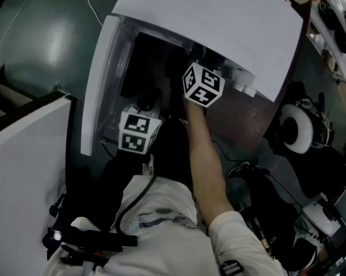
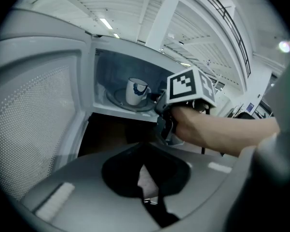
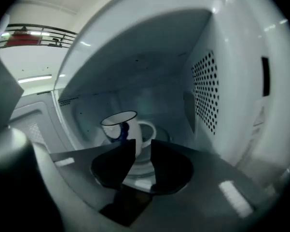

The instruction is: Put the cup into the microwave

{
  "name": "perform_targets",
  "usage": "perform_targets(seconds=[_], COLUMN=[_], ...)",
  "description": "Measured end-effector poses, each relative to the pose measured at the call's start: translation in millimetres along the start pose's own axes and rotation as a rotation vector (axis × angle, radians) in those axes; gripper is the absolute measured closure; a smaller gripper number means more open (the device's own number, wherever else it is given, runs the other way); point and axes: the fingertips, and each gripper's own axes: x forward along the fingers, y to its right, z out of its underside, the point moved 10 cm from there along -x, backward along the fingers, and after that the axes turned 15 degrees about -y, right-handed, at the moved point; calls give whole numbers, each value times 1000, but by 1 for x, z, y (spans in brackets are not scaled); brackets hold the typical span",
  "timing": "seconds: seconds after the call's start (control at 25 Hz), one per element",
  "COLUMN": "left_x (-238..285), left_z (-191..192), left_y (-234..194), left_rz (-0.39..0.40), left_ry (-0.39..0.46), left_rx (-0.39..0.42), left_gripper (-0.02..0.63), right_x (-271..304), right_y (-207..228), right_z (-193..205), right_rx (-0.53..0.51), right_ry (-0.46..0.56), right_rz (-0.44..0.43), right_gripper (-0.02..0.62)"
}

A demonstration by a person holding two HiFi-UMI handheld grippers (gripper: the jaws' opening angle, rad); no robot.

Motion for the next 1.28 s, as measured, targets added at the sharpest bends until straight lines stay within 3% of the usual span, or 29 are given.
perform_targets(seconds=[0.16, 0.44, 0.8, 1.0, 1.28], left_x=[-10, -46, -79, -99, -133], left_z=[-5, -10, 2, 33, 106], left_y=[11, 32, 70, 97, 152], left_rz=[13, 11, 22, 5, -28], left_ry=[36, 145, 286, 320, 374], left_rx=[26, 114, 215, 181, 177], left_gripper=[606, 606, 607, 607, 606], right_x=[-50, -150, -234, -290, -378], right_y=[-21, -42, -38, -29, -19], right_z=[21, 34, 47, 70, 117], right_rx=[-105, -146, -176, -193, -211], right_ry=[-26, 1, 62, 80, 118], right_rz=[-48, -67, -43, -49, -74], right_gripper=[594, 595, 595, 595, 595])
